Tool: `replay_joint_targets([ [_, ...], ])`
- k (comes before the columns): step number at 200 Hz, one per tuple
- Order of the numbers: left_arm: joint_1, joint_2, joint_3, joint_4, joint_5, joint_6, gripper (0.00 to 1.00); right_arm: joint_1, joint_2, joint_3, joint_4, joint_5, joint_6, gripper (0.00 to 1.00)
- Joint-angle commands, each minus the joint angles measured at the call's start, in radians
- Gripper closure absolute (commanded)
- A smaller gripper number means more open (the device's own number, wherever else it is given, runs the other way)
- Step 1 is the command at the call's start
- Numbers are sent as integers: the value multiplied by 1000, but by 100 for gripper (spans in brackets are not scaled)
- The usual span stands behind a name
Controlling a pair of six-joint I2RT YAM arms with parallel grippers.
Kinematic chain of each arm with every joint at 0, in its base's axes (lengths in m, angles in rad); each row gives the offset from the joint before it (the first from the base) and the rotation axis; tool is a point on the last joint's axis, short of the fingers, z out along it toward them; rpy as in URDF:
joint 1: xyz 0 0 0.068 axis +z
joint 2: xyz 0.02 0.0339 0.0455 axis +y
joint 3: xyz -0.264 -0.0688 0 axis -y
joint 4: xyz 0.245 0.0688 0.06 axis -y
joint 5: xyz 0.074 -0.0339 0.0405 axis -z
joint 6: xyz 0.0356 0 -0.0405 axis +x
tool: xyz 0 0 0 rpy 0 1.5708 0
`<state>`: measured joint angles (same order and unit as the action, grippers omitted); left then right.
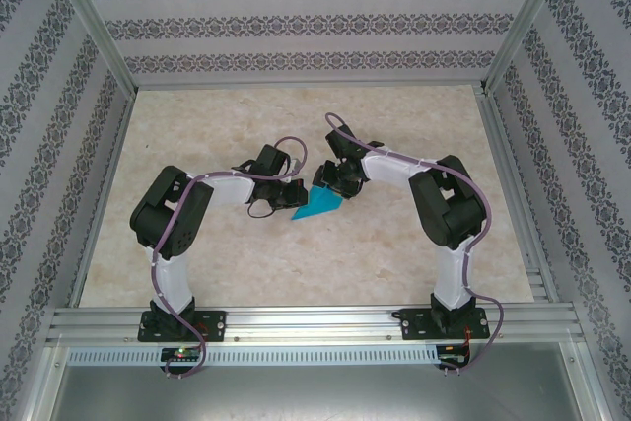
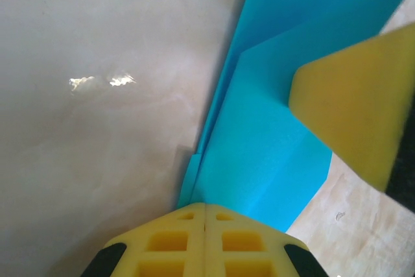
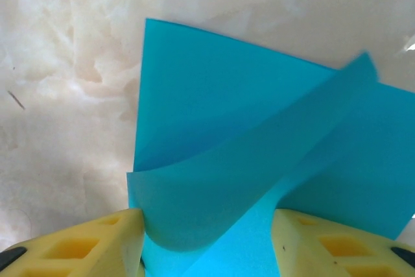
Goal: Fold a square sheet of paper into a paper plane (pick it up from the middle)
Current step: Fourth fold the wing at the center of the table.
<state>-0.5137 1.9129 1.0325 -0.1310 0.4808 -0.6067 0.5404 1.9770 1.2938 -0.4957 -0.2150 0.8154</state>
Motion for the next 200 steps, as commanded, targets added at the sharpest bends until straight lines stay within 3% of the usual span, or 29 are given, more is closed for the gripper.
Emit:
replay_joint_targets([
  [1, -1, 41, -2, -121, -100, 13, 98, -14, -90, -25, 1, -11, -42, 44],
  [51, -3, 46, -2, -139, -115, 18, 99, -16, -260, -154, 174, -88, -75, 46],
  [89, -6, 57, -1, -139, -107, 21, 99, 13, -224, -211, 287, -158, -66, 84],
  [111, -7, 61, -2, -139, -109, 22, 100, 38, -174, -208, 323, -164, -51, 95],
  [200, -7, 76, -4, -145, -113, 10, 100, 45, -70, -230, 379, -176, -47, 100],
])
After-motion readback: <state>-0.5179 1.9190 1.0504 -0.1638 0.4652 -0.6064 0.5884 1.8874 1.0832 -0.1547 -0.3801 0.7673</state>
